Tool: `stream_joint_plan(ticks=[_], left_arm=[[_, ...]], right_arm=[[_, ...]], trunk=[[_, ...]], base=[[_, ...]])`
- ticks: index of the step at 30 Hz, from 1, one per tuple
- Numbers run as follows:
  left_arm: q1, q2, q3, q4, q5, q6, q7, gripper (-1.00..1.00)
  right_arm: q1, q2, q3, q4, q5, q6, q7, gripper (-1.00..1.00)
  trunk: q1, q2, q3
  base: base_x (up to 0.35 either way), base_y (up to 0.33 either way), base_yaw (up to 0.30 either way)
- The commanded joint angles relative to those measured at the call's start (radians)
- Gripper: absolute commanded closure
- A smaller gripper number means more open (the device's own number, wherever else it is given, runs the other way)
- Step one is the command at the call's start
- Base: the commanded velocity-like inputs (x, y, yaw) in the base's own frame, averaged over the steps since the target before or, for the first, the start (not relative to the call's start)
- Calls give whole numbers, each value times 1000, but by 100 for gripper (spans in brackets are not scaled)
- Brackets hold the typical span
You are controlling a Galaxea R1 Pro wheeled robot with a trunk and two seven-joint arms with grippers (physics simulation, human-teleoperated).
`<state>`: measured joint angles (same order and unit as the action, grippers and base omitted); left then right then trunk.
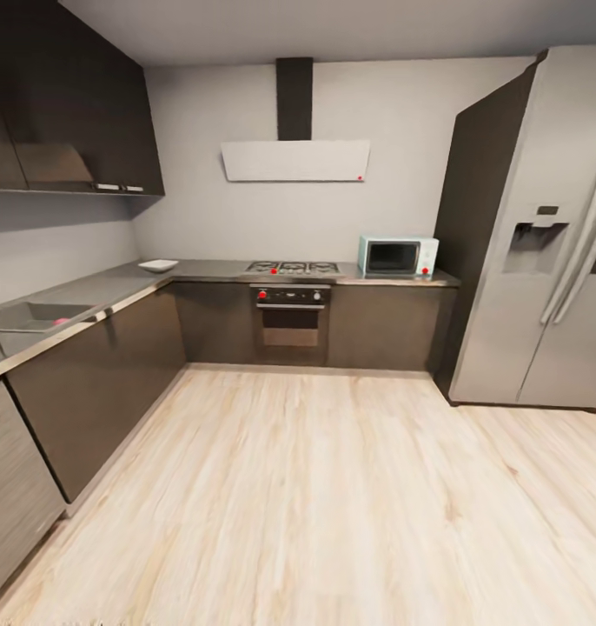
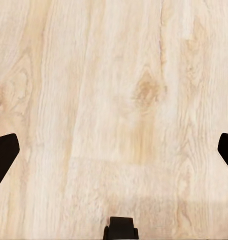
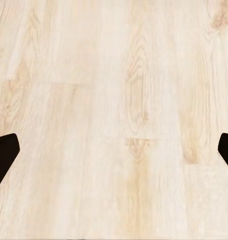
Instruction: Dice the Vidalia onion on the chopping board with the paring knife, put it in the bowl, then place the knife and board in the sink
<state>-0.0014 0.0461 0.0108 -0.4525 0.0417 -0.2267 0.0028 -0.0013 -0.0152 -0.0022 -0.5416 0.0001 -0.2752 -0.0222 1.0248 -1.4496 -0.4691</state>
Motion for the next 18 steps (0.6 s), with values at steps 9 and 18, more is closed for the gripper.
stream_joint_plan(ticks=[9, 18], left_arm=[[0, 0, 0, -1, 4, -2, 0, -100], [0, 0, 1, -2, 4, -2, 0, -100]], right_arm=[[0, 1, 1, 0, 1, -2, -2, -100], [0, 1, 1, 0, 1, -2, -2, -100]], trunk=[[0, 0, -1], [0, 0, -1]], base=[[109, -306, 248], [114, -303, 248]])
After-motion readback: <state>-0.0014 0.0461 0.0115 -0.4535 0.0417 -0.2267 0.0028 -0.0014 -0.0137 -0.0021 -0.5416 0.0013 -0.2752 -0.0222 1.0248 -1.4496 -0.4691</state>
